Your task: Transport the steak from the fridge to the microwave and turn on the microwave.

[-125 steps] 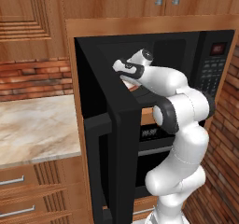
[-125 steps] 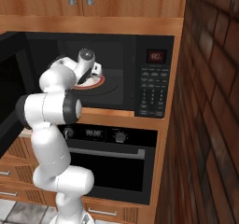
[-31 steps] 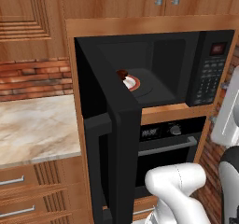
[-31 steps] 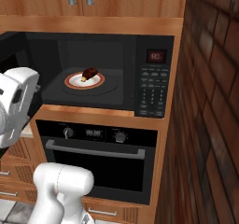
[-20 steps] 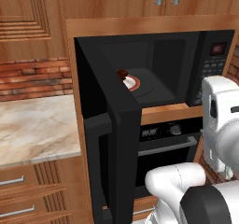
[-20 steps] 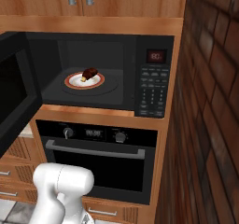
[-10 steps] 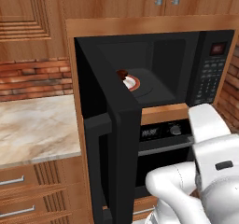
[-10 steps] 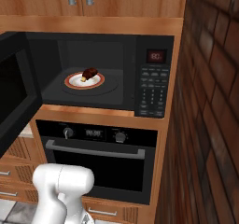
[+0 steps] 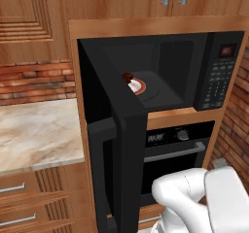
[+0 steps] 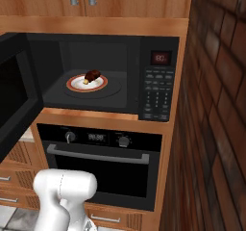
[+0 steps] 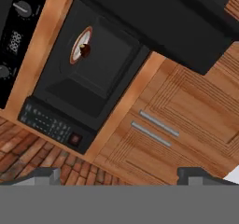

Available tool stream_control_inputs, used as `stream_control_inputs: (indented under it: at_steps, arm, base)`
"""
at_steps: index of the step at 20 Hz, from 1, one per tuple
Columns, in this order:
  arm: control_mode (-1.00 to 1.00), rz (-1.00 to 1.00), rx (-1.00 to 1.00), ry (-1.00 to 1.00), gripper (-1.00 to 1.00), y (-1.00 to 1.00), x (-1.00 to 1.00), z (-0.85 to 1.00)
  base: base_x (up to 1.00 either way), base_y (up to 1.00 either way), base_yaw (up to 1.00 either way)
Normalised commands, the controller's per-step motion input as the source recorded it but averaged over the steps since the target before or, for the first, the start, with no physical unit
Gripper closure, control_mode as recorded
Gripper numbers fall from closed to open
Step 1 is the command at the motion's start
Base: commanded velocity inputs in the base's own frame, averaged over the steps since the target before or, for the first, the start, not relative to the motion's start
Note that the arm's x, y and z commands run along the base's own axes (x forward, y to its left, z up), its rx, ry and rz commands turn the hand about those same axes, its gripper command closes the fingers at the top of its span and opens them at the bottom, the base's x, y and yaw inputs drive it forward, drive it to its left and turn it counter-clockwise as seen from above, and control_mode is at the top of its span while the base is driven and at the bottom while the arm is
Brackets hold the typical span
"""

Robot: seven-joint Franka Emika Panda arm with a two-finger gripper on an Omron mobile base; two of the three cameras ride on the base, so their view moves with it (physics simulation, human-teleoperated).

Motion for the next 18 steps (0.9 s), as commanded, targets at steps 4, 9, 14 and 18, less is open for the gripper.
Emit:
stream_control_inputs:
  at_steps: [4,9,14,18]
  arm:
    - [-1.00,0.00,-0.11,-0.14,-1.00,0.22,-0.54,-0.09]
    - [-1.00,-0.02,-0.07,-0.11,-1.00,0.20,-0.42,-0.10]
    - [-1.00,-0.13,-0.06,-0.02,-1.00,0.25,-0.09,-0.17]
    - [-1.00,-0.19,-0.07,0.00,-1.00,0.32,0.00,-0.20]
  base:
    - [0.00,0.00,0.00]
    - [0.00,0.00,0.00]
    - [0.00,0.00,0.00]
    - [0.00,0.00,0.00]
